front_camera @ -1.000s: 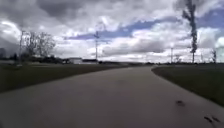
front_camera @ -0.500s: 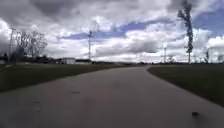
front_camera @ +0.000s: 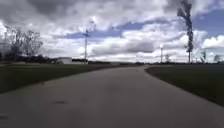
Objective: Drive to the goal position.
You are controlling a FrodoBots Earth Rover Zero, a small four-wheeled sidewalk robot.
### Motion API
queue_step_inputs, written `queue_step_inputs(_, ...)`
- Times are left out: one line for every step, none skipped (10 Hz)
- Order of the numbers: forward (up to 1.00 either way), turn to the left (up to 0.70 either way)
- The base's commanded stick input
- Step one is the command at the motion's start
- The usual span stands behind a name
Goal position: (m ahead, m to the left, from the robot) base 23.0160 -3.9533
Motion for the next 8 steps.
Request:
queue_step_inputs(1.00, 0.00)
queue_step_inputs(1.00, 0.00)
queue_step_inputs(1.00, 0.00)
queue_step_inputs(1.00, 0.00)
queue_step_inputs(1.00, 0.00)
queue_step_inputs(1.00, -0.02)
queue_step_inputs(1.00, -0.06)
queue_step_inputs(1.00, -0.10)
